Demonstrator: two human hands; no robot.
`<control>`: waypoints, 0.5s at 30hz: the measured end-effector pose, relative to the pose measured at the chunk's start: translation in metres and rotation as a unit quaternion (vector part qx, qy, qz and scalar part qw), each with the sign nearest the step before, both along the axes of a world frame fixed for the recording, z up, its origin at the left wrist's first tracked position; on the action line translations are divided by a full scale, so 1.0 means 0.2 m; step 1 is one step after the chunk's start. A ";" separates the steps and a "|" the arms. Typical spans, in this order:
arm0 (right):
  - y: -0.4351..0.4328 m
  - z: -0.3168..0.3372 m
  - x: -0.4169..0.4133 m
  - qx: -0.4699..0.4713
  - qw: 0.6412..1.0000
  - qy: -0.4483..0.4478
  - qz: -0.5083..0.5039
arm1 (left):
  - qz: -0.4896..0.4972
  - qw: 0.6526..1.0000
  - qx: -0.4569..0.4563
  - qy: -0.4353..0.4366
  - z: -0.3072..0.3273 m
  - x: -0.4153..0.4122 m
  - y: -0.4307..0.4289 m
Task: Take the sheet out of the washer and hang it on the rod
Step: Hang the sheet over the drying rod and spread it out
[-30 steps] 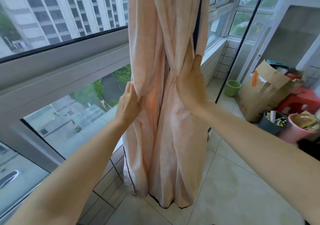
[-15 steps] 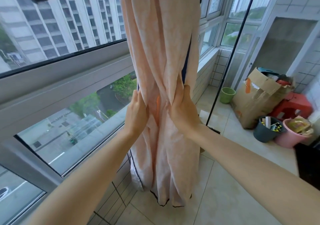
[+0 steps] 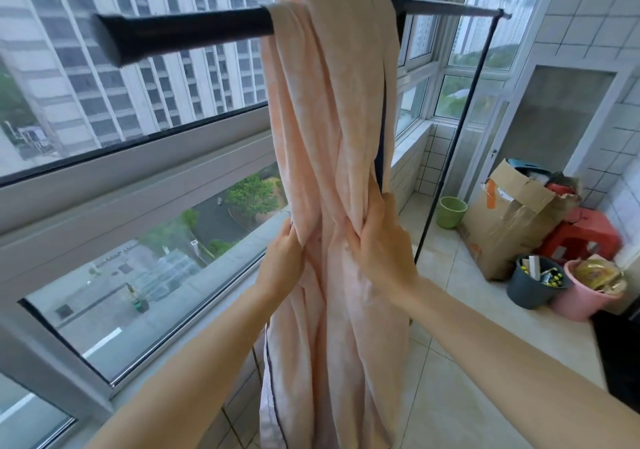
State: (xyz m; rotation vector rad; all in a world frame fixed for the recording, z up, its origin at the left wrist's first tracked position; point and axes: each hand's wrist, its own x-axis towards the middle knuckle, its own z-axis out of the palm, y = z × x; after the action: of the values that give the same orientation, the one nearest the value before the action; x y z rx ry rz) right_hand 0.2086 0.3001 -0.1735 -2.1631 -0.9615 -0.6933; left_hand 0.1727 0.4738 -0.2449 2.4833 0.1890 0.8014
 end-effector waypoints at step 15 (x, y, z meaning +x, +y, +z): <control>-0.01 0.45 -0.02 0.143 0.984 0.007 0.106 | -0.038 0.938 -0.241 -0.245 0.85 -0.32 -0.06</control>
State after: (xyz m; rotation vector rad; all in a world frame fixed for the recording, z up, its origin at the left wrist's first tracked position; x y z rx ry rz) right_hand 0.2056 0.2987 -0.0842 -1.7849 -1.0008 -0.6677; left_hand 0.1084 0.4620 -0.0753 1.7656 0.0935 1.1549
